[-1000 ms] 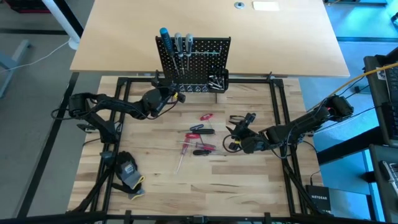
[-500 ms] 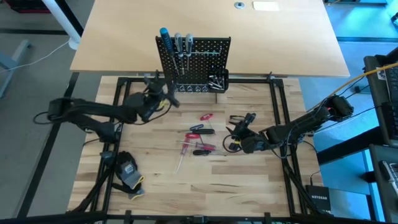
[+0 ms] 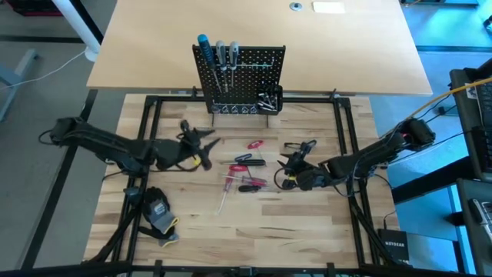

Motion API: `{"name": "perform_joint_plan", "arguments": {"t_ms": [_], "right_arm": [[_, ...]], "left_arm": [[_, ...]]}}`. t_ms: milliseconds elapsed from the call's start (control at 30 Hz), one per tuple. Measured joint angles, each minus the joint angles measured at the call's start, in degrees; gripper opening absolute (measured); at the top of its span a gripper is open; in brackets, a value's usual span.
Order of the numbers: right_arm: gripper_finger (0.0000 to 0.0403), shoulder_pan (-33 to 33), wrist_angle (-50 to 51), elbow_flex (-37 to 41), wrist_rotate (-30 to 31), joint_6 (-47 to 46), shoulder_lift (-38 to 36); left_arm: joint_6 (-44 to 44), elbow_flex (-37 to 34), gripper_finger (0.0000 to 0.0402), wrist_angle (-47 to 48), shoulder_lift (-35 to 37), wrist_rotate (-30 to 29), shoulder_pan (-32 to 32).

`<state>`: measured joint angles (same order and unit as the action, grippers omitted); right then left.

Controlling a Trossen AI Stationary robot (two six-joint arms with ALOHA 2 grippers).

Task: Hang tools onto peg board
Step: Hang the black screwdriver on the peg board

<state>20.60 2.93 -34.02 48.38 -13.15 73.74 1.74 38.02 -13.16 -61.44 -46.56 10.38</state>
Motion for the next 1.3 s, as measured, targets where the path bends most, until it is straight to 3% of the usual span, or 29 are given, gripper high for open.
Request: {"name": "perform_joint_plan", "arguments": {"t_ms": [167, 367, 600, 800, 1300], "right_arm": [[0.0122, -1.69, -4.41, 0.0, -3.47, -0.01, 4.01], [0.0139, -9.43, -9.21, 0.02, -21.86, -1.93, 6.99], [0.0216, -18.36, -11.57, 0.02, -37.09, -1.25, 7.23], [0.0247, -19.61, -14.66, 0.07, -39.68, 4.78, 11.65], [0.0232, -22.54, -25.96, 0.02, -40.08, 7.67, 20.99]], "left_arm": [[-6.05, -0.07, 0.0145, 5.05, -3.24, 2.17, 2.88], [-7.08, -0.07, 0.0145, 4.46, -8.11, 2.29, 3.99], [-7.33, -0.07, 0.0145, 4.3, -9.65, 2.27, 3.94], [-7.66, -0.09, 0.0145, 4.52, -9.65, 2.27, 3.94], [-8.0, -0.09, 0.0145, 4.65, -9.61, 2.27, 3.88]]}}
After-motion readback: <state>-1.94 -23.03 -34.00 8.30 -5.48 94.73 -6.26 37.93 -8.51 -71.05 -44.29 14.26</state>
